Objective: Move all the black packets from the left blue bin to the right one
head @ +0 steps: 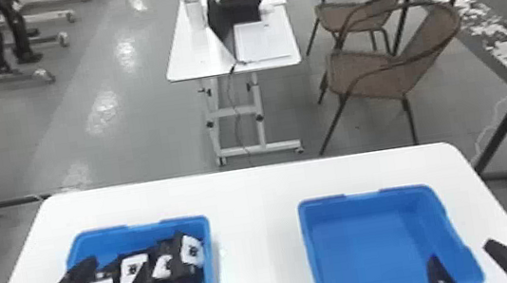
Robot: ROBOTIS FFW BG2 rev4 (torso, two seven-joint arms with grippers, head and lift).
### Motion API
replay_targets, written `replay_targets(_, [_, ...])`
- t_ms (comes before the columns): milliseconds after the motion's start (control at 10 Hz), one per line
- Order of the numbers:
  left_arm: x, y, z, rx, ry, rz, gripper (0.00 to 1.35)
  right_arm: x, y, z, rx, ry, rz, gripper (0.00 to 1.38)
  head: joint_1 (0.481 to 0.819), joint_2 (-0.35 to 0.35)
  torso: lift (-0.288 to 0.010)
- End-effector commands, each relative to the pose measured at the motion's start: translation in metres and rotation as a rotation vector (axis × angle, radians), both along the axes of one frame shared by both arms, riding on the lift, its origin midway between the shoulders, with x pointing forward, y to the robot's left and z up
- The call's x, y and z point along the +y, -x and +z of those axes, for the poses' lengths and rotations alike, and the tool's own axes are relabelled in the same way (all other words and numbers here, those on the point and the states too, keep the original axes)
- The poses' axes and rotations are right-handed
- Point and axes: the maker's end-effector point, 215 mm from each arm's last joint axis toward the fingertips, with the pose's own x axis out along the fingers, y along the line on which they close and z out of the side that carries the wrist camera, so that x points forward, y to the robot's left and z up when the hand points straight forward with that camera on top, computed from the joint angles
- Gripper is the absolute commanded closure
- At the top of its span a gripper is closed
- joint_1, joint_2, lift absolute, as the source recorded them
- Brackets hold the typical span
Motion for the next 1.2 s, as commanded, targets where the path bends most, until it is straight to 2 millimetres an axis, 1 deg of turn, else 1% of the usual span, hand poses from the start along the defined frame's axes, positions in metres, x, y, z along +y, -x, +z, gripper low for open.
replay_targets(0, [0.0,0.0,0.0,-0.001,0.0,0.001,0.19,0.0,-0.001,0.001,-0.002,-0.002,-0.001,0.14,0.695,-0.013,0.0])
replay_targets(700, [0.0,-0.001,-0.002,0.008,0.004,0.0,0.19,0.0,-0.002,0.0,-0.001,-0.003,-0.001,0.14,0.695,-0.013,0.0])
replay_targets(1000, [0.001,0.001,-0.022,0.102,0.059,0.022,0.19,0.0,-0.002,-0.001,0.002,-0.01,-0.003,0.14,0.695,-0.012,0.0])
replay_targets(1100, [0.008,-0.001,-0.021,0.125,0.048,0.055,0.19,0.001,-0.002,-0.001,0.004,-0.012,-0.002,0.14,0.695,-0.012,0.0])
